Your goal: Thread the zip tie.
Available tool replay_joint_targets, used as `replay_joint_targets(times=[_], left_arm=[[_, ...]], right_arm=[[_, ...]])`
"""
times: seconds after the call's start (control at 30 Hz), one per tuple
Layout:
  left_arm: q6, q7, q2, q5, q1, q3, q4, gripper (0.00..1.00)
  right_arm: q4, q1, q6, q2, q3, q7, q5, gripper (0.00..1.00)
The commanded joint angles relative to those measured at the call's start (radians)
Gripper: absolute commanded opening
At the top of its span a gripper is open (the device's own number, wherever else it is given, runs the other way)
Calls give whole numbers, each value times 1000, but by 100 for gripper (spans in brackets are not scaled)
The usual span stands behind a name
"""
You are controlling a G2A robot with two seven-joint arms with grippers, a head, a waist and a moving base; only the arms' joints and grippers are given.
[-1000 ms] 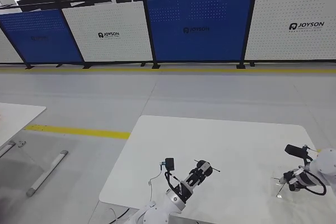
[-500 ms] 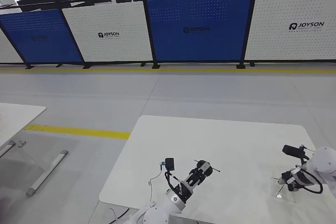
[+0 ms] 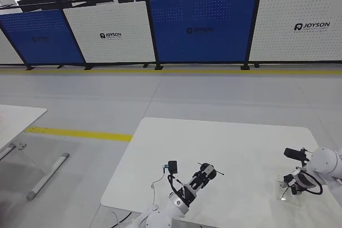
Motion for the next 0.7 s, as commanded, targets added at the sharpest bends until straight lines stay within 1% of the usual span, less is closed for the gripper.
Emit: replay_joint_targets(times=[0.0,0.03,0.17,0.67], left_arm=[[0,0,0,0,0,0,0,0],[0,0,0,0,0,0,0,0],[0,0,0,0,0,0,0,0],[0,0,0,0,0,0,0,0]], right_arm=[[6,5,0,-2,-5,0,2,27],[7,7,0,-3,-6,0,3,25],[2,7,0,1,-7,0,2,23],[-17,-8,0,15,-11,0,2,25]])
